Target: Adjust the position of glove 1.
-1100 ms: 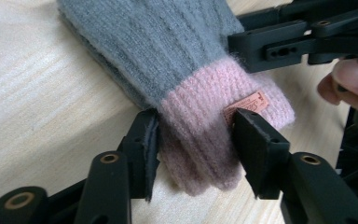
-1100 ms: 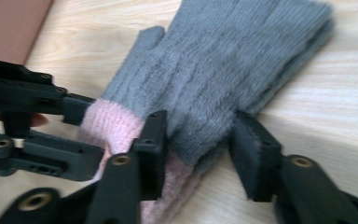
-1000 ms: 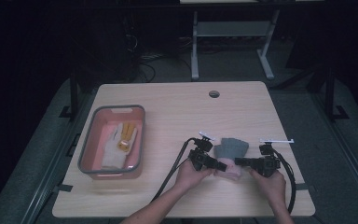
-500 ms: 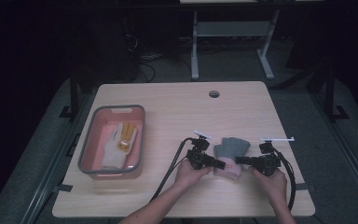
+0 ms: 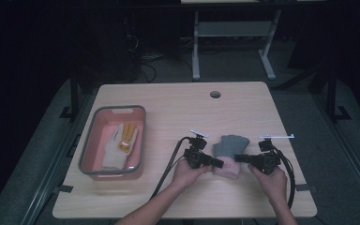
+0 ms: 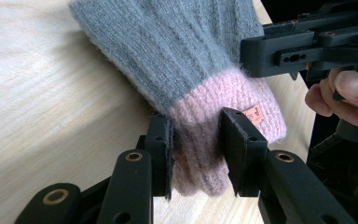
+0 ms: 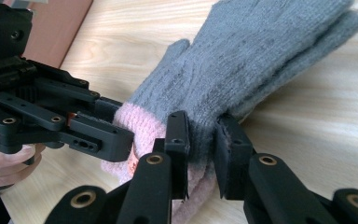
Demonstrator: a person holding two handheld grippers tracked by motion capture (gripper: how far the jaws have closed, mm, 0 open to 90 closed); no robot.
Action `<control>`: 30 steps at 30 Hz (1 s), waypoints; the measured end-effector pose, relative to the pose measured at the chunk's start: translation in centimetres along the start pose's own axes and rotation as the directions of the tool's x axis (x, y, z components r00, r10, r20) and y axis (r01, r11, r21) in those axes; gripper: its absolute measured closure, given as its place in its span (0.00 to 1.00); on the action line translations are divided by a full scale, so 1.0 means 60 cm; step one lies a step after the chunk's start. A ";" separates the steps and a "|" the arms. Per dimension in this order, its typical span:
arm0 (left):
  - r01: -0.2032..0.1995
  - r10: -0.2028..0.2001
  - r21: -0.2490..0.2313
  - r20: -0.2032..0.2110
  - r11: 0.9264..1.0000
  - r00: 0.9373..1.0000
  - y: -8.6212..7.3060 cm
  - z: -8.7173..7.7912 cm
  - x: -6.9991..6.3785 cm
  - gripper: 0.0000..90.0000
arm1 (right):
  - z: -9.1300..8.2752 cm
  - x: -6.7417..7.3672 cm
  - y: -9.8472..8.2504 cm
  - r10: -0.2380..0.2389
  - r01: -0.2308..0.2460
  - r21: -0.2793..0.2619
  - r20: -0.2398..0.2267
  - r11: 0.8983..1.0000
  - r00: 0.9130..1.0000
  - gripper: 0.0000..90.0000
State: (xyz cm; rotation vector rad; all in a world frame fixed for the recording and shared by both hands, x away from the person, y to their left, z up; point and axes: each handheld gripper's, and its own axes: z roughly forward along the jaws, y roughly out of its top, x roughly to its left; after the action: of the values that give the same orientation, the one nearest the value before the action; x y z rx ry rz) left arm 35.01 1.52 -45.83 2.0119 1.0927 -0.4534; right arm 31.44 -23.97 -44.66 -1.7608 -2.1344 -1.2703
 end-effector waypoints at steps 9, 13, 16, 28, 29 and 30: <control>-0.008 0.008 -0.032 -0.009 0.999 1.000 -0.001 -0.030 0.002 0.73 | 0.004 0.025 0.015 -0.029 0.029 -0.003 -0.011 1.000 1.000 0.85; -0.012 0.011 -0.047 -0.014 0.999 1.000 0.001 -0.047 0.003 0.73 | 0.005 0.037 0.024 -0.041 0.041 -0.021 -0.028 0.999 0.999 0.85; -0.014 0.013 -0.060 -0.017 0.998 1.000 0.002 -0.060 0.003 0.73 | 0.006 0.046 0.032 -0.052 0.051 -0.019 -0.036 0.999 0.998 0.85; -0.018 0.015 -0.099 -0.034 0.995 0.999 0.002 -0.119 0.008 0.73 | 0.020 0.090 0.063 -0.087 0.085 -0.024 -0.069 0.996 0.994 0.85; -0.022 0.018 -0.101 -0.036 0.995 0.999 0.002 -0.123 0.009 0.73 | 0.021 0.095 0.066 -0.089 0.087 -0.020 -0.072 0.996 0.993 0.85; -0.023 0.019 -0.105 -0.042 0.994 0.999 0.001 -0.129 0.009 0.73 | 0.022 0.097 0.068 -0.095 0.094 -0.017 -0.072 0.995 0.993 0.85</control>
State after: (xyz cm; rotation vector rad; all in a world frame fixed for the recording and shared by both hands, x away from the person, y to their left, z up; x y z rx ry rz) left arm 34.96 7.82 -41.27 1.9452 1.0967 -0.3380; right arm 33.56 -18.70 -40.14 -1.6102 -2.1975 -1.3515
